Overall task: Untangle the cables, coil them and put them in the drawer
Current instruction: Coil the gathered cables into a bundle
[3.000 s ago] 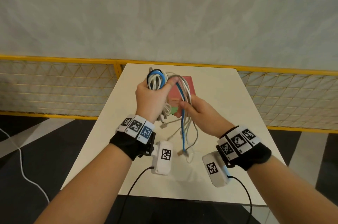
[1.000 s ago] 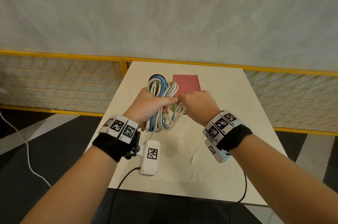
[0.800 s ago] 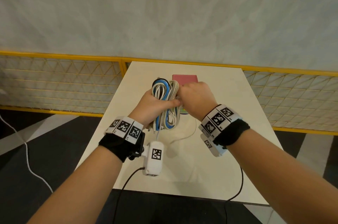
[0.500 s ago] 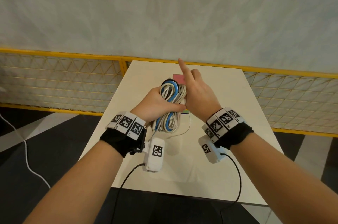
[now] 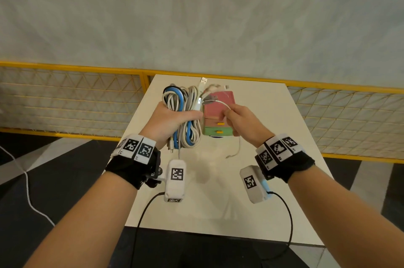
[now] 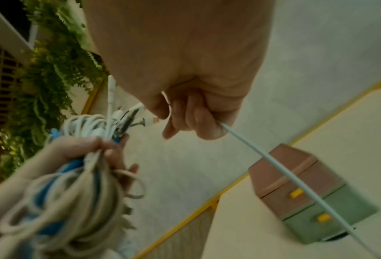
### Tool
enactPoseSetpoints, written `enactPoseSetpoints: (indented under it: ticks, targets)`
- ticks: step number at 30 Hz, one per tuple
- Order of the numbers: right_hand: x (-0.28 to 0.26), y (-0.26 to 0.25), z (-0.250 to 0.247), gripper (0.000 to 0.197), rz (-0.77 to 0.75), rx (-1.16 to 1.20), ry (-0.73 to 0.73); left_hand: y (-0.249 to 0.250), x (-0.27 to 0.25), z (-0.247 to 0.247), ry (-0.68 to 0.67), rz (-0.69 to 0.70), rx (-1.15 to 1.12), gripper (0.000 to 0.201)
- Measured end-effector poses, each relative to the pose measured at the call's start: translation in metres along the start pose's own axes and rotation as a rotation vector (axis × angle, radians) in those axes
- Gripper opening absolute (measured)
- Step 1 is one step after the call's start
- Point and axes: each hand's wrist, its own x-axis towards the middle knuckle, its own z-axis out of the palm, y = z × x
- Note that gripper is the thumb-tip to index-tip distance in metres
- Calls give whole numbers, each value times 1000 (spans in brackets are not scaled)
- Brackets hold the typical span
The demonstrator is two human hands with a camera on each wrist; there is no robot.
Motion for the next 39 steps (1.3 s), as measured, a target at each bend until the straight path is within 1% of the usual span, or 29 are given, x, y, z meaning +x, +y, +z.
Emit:
enactPoseSetpoints:
  ticks: [2,4,7,9,11,15,17,19,21,22,23,24,25,26,27,28,29,31,32,34,35,36,38,39]
  targets:
    - [2,-8,11,31,24,189,35,-3,-2,5,-10,0,-4,19]
    - [4,-17,22,34,45,295,51,-5,-4,12,0,14,-23,19]
    - [5,-28,29,39,116,426,7,-5,-6,19,17,56,-71,18]
    - [3,-33,31,38,145,482,-50,-3,-5,21,34,81,-43,17]
    - [0,-36,35,41,182,526,-91,-1,-3,23,33,110,7,21]
    - [3,-35,40,55,256,569,-79,-2,3,30,48,162,105,36]
    - [0,-36,39,55,263,581,-82,-2,4,32,53,163,121,35]
    - [0,-34,35,51,256,612,-114,-2,5,34,46,161,125,34]
    - [1,-31,31,53,256,544,-114,-3,6,35,33,164,108,35]
    - [1,-30,28,55,234,458,-97,-3,7,36,32,168,89,37]
    - [1,-29,25,48,194,331,-69,-3,8,36,38,173,66,39]
    - [0,-29,21,33,133,185,-41,-3,9,36,49,181,40,41]
    - [-2,-28,17,30,68,59,-16,-3,10,36,66,185,14,42]
    - [-5,-26,14,41,35,-35,-4,-2,12,36,88,186,-10,41]
    - [-8,-25,13,49,47,-77,-23,-2,13,36,117,183,-36,38]
    - [-11,-23,12,54,106,-88,-70,-1,14,35,146,177,-65,35]
    - [-11,-19,12,59,191,-68,-134,0,15,34,169,171,-99,35]
    - [-13,-9,17,69,398,44,-284,3,17,32,195,165,-166,39]
    - [-15,-5,21,67,473,113,-342,5,17,33,206,171,-192,41]
    - [-18,-3,30,55,547,260,-405,10,17,35,222,185,-239,41]
    - [-19,-2,34,51,553,358,-395,13,17,37,219,187,-266,41]
    - [-19,-4,37,47,538,458,-354,14,16,38,212,186,-286,40]
    - [-12,-4,41,31,459,592,-214,15,15,40,193,175,-298,32]
    - [-8,-3,40,26,395,615,-165,15,14,40,180,167,-300,28]
